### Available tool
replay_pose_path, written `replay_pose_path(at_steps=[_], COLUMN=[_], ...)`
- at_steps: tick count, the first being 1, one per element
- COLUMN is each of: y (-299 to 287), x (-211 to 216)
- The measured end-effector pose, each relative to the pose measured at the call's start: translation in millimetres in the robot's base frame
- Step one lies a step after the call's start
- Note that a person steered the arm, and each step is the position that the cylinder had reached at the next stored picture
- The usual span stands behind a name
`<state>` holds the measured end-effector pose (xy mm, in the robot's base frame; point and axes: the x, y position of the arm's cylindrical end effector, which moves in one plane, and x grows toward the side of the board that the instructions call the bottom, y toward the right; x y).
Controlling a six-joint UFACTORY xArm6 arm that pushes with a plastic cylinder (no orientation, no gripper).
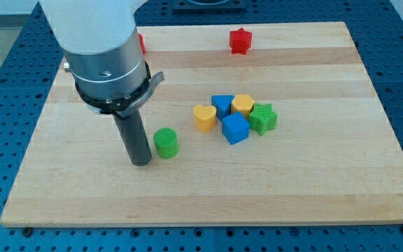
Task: Nudge the green circle slightly right
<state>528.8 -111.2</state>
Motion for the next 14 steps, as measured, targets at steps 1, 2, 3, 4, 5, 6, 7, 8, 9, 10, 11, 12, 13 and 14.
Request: replay_pose_path(at_steps=[1,2,3,4,5,6,7,8,9,10,11,12,13,14], y=[0.0,-0.2,-1.1,-1.1,-1.1,5.4,13.9,13.9,11.9,15.7,30.3,30.4,30.9,33.8], x=[1.2,1.2,1.2,-2.0,-2.7,-2.7,-2.7,-2.7,-9.4,-19.0,-19.0,-19.0,-19.0,-17.9])
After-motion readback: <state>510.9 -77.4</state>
